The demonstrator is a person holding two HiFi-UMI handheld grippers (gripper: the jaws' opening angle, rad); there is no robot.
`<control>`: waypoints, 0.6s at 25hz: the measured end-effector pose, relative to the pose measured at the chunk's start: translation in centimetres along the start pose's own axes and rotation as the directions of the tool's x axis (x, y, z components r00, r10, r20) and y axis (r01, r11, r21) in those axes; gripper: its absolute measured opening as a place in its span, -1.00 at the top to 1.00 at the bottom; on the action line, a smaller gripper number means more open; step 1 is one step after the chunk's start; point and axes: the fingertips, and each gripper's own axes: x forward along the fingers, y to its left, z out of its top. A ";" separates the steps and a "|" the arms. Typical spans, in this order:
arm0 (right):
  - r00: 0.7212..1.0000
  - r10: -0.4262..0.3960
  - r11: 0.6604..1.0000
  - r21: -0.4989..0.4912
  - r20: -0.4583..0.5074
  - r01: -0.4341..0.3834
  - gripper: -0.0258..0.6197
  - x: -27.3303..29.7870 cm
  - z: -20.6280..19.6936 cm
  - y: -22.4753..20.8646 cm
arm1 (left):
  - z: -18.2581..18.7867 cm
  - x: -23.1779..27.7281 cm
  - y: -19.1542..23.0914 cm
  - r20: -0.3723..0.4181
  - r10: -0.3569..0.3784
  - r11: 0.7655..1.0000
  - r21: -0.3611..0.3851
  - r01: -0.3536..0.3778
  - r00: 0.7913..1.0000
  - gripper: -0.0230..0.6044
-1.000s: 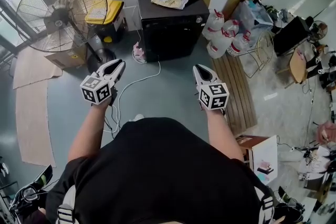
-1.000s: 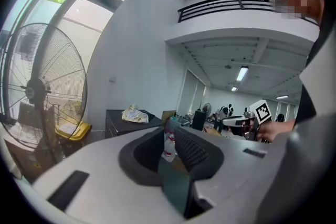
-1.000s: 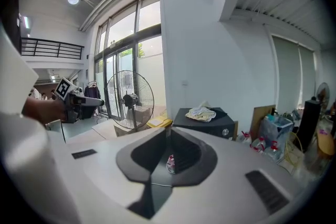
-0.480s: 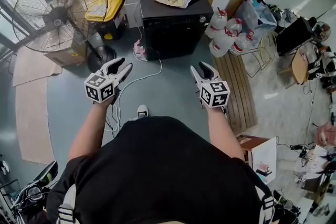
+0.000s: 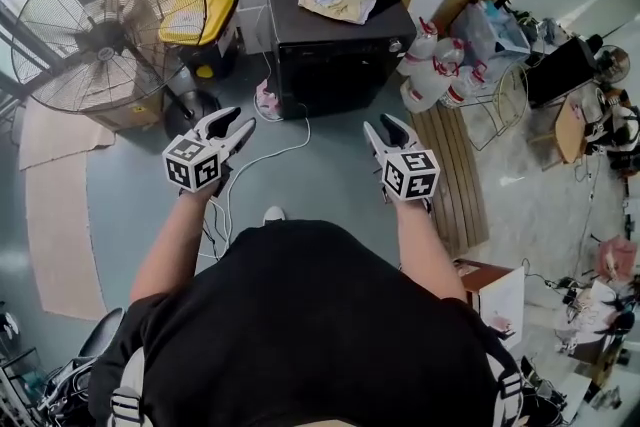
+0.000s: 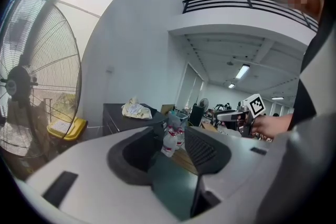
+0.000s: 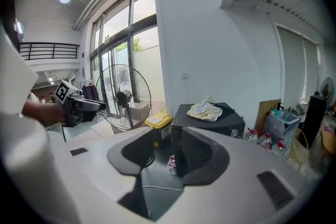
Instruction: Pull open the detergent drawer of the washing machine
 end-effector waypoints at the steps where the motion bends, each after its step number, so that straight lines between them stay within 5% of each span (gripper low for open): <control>1: 1.000 -0.004 1.000 0.001 -0.002 0.004 0.40 0.7 0.4 0.0 | 0.3 0.3 0.8 -0.002 -0.003 1.000 -0.001 0.003 1.000 0.32; 15: 0.999 -0.053 0.998 0.018 -0.005 0.053 0.40 8.6 4.1 2.4 | 2.9 2.1 10.0 -0.022 -0.070 0.998 0.002 0.070 0.997 0.32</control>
